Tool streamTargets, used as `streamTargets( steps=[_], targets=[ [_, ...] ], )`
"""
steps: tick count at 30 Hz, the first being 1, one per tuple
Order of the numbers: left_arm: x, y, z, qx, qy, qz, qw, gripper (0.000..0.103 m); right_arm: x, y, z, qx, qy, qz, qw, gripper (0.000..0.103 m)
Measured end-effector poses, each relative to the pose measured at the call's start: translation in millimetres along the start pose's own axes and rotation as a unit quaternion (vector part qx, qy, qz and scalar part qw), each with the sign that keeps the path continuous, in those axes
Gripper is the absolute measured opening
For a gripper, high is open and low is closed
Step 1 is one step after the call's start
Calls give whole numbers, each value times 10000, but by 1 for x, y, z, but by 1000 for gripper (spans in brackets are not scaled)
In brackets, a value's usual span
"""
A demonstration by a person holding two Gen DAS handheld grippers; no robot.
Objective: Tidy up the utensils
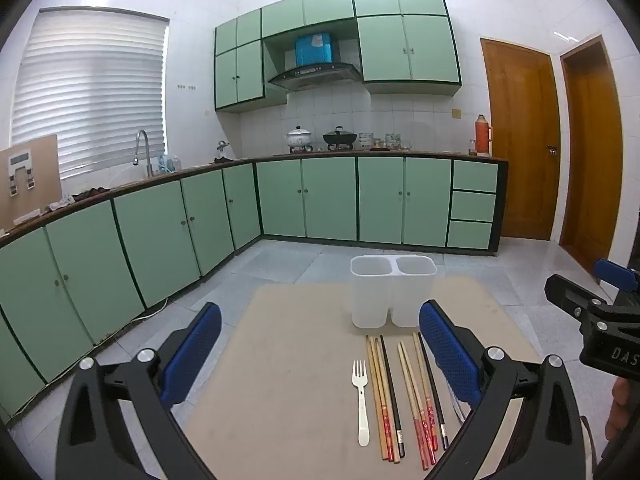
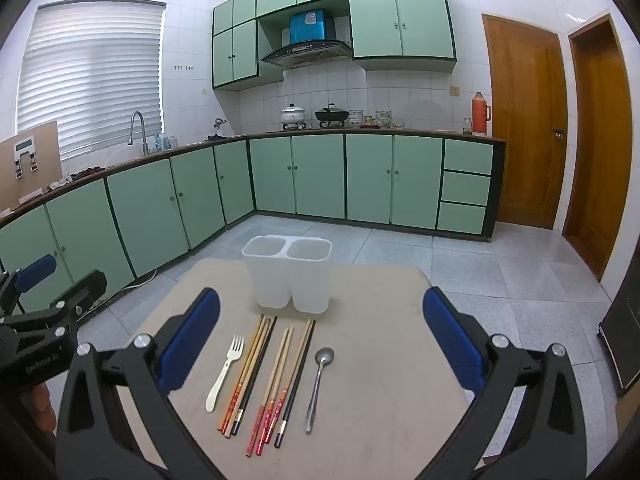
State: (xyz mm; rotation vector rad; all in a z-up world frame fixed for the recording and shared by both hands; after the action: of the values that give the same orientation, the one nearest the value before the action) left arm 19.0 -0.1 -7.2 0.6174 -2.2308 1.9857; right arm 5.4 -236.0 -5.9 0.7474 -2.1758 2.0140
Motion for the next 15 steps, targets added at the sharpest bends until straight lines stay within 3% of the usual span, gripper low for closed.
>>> streamTargets(
  steps=[15],
  targets=[
    [-1,-1,-4,60,-23,35,10000,97,2,1,3,6,-2,12,10000,98]
  ],
)
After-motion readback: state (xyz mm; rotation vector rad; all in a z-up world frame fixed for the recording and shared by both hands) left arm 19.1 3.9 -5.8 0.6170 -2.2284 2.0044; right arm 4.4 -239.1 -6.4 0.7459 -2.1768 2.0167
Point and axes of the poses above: each gripper's, at about its wrist camera, not at the fingertips, and x roughly against the way its jaws point, z to its right, y to its underside, the point moved 2 cm from there along -x, roughly the way its jaws point, and after that the axes turned 14 degrees about -y, right-handed, at the moved point
